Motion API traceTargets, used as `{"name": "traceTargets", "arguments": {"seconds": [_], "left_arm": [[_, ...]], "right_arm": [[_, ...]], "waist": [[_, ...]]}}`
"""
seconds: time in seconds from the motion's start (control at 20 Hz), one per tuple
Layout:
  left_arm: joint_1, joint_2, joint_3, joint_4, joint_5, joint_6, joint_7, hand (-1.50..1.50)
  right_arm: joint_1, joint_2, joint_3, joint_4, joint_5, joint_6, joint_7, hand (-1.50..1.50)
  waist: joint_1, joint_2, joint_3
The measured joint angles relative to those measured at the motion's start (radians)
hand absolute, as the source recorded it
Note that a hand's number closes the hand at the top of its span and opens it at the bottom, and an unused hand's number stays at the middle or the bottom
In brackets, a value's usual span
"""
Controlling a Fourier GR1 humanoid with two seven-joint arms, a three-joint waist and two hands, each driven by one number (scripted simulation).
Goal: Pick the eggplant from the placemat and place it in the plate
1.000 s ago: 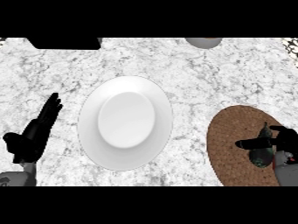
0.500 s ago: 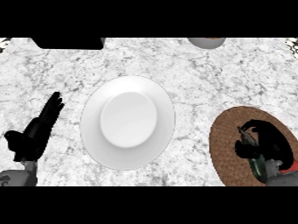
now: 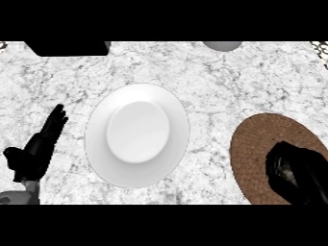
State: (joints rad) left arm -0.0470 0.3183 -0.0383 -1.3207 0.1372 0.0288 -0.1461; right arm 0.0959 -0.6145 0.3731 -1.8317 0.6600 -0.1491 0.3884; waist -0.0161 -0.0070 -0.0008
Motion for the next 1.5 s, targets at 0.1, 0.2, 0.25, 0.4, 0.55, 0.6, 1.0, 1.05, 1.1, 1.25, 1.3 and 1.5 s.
{"name": "traceTargets", "arguments": {"seconds": [0.1,0.2,0.25,0.4,0.55,0.6,1.0,1.05,1.1,1.25,1.3,1.5], "left_arm": [[0.0,-0.005,0.002,-0.011,-0.002,0.001,0.006,0.0],[0.008,0.001,0.009,-0.028,0.002,-0.006,0.014,0.0],[0.016,0.003,0.014,-0.028,0.003,-0.012,0.01,0.0],[-0.006,-0.002,0.018,-0.015,-0.008,-0.005,0.013,0.0],[0.003,-0.016,0.015,-0.006,-0.023,-0.001,-0.005,0.0],[0.003,-0.016,0.016,-0.01,-0.022,-0.006,-0.001,0.0],[-0.005,-0.031,0.027,-0.028,-0.04,-0.022,0.026,0.0],[-0.012,-0.035,0.029,-0.015,-0.044,-0.025,0.023,0.0],[-0.025,-0.036,0.036,0.001,-0.045,-0.028,0.017,0.0],[-0.025,-0.05,0.03,-0.008,-0.054,-0.025,0.025,0.0],[-0.021,-0.055,0.03,-0.006,-0.059,-0.024,0.017,0.0],[-0.016,-0.053,0.038,-0.015,-0.061,-0.035,0.019,0.0]], "right_arm": [[0.032,-0.025,-0.02,-0.086,-0.002,0.008,-0.012,1.5],[0.049,-0.036,-0.031,-0.179,0.01,0.015,0.002,1.5],[0.069,-0.043,-0.042,-0.212,0.017,0.007,-0.009,1.5],[0.094,-0.033,-0.054,-0.316,0.051,-0.016,-0.004,1.5],[0.087,-0.008,-0.069,-0.394,0.085,-0.031,0.01,1.5],[0.074,0.008,-0.058,-0.413,0.113,-0.025,0.027,1.5],[-0.124,0.131,-0.021,-0.453,0.149,0.124,0.14,1.5],[-0.15,0.153,-0.009,-0.45,0.16,0.144,0.154,1.5],[-0.19,0.18,0.014,-0.441,0.177,0.165,0.181,1.5],[-0.322,0.264,0.065,-0.374,0.198,0.227,0.244,1.5],[-0.349,0.291,0.081,-0.358,0.204,0.243,0.255,1.5],[-0.447,0.416,0.135,-0.193,0.238,0.228,0.26,1.5]], "waist": [[0.002,0.001,0.0],[0.003,0.002,0.0],[0.004,0.002,0.0],[0.002,0.003,0.0],[0.006,0.004,0.0],[0.008,0.004,0.0],[0.019,0.006,0.0],[0.019,0.007,0.0],[0.02,0.007,0.0],[0.025,0.007,0.0],[0.025,0.007,0.0],[0.028,0.008,0.0]]}}
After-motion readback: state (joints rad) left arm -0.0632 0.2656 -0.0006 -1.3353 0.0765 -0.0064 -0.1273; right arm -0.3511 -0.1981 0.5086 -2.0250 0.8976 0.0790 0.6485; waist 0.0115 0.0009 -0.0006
